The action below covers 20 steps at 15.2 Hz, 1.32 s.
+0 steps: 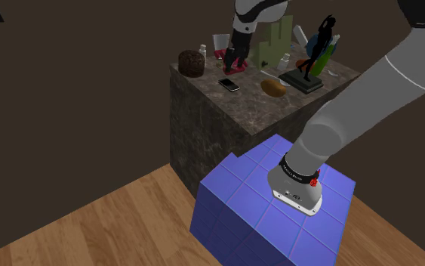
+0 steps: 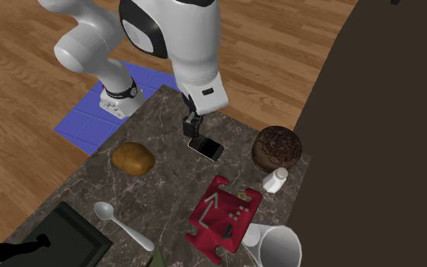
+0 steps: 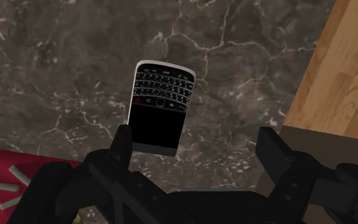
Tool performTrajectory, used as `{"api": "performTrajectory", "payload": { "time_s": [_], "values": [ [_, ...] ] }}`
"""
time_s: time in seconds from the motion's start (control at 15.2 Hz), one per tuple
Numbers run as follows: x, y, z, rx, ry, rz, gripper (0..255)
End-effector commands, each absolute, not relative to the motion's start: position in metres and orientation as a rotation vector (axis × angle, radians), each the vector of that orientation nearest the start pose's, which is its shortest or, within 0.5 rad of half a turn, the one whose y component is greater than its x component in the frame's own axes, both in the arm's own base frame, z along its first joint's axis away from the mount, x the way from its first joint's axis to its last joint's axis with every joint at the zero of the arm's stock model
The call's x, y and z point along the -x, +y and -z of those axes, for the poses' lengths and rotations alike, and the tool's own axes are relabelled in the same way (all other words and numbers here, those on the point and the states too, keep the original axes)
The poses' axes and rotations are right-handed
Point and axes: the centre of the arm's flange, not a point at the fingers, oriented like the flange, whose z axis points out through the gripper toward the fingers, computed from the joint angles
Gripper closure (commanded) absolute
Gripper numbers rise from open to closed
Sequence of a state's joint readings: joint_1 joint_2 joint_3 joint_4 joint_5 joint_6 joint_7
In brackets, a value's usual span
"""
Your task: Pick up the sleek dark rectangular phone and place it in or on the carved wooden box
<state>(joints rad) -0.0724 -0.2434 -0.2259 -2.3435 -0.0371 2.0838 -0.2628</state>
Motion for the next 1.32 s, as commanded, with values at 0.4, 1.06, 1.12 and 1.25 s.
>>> {"api": "performTrajectory", "payload": {
  "time_s": [0.4,1.06,1.12,1.25],
  "values": [
    [-0.472,-0.174,-0.360,3.082,0.067,-0.040,0],
    [-0.471,-0.173,-0.331,3.082,0.067,-0.040,0],
    [-0.471,-0.173,-0.331,3.082,0.067,-0.040,0],
    [-0.471,-0.173,-0.331,3.082,0.067,-0.040,0]
  ]
}}
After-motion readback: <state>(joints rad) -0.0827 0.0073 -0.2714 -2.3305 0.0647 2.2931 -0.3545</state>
